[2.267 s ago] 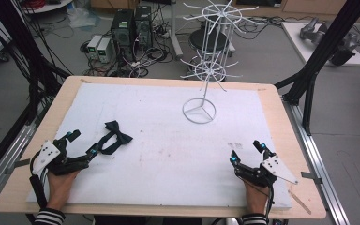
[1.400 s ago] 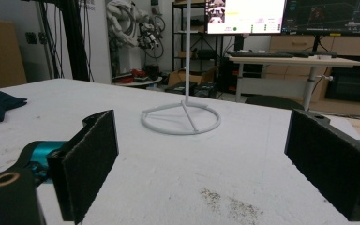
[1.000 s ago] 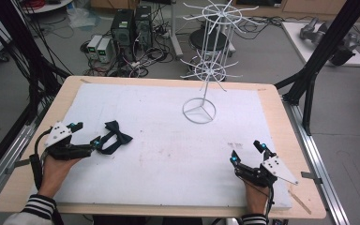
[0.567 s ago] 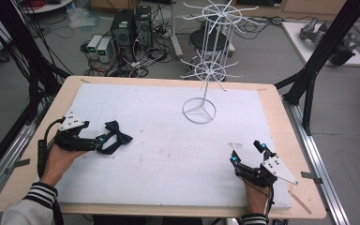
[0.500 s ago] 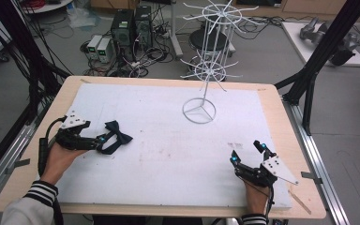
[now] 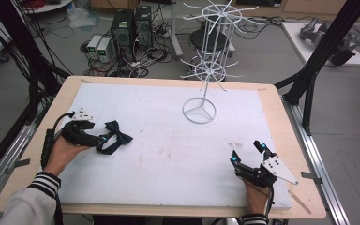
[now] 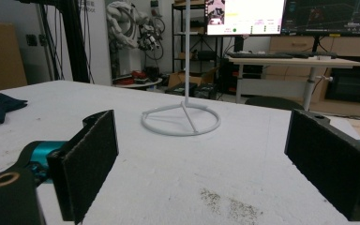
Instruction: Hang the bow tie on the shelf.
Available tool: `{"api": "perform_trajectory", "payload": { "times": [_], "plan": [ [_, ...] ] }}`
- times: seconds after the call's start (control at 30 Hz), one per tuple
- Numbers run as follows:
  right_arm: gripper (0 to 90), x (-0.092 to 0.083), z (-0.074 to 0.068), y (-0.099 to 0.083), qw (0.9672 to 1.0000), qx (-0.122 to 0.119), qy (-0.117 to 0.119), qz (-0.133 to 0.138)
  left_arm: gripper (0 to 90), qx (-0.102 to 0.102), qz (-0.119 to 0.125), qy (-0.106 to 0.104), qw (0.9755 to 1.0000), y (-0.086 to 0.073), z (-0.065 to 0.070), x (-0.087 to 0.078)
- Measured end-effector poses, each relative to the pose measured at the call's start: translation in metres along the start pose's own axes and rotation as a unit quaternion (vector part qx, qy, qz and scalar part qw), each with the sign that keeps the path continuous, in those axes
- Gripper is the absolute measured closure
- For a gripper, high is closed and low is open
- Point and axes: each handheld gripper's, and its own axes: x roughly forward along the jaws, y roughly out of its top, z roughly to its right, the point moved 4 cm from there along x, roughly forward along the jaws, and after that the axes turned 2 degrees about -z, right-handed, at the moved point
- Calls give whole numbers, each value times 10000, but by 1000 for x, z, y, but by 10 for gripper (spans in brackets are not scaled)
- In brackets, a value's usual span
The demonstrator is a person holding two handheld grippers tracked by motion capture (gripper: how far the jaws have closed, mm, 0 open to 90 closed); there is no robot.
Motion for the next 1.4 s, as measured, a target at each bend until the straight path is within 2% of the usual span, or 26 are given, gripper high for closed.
{"api": "perform_trajectory", "payload": {
  "times": [0.1, 0.2, 0.23, 0.27, 0.3, 0.4, 0.5, 0.63, 0.83, 1.03, 1.27, 1.4],
  "plan": [
    [90, 0, 0, 0, 10000, 4, 2, -1, 271, 31, -89, -11, 10000, 1, -1, 2],
    [90, 0, 0, 0, 10000, 21, 5, -2, 280, 71, -284, -12, 9996, 1, -1, 6],
    [90, 0, 0, 0, 10000, 25, 8, -2, 285, 77, -427, -33, 9991, 3, -1, 8],
    [90, 0, 0, 0, 10000, 25, 6, -1, 286, 77, -427, -33, 9991, 3, -1, 8],
    [90, 0, 0, 0, 10000, 26, 7, -4, 285, 68, -540, -87, 9985, 5, 0, 10],
    [90, 0, 0, 0, 10000, 31, 5, -11, 284, 59, -614, -102, 9980, 7, 0, 11],
    [90, 0, 0, 0, 10000, 44, 19, -5, 320, 83, -899, -188, 9957, 10, 2, 15],
    [90, 0, 0, 0, 10000, 41, 19, -4, 375, 155, -1062, -195, 9940, 11, 5, 18],
    [90, 0, 0, 0, 10000, 51, 23, -5, 412, 120, -1297, -212, 9913, 10, 6, 24],
    [90, 0, 0, 0, 10000, 42, 26, -1, 500, 112, -1361, -238, 9904, 10, 7, 24],
    [90, 0, 0, 0, 10000, 40, 24, -1, 569, 178, -1441, -222, 9891, 9, 7, 26],
    [90, 0, 0, 0, 10000, 42, 25, 0, 605, 145, -1453, -201, 9891, 9, 8, 29]
  ]
}}
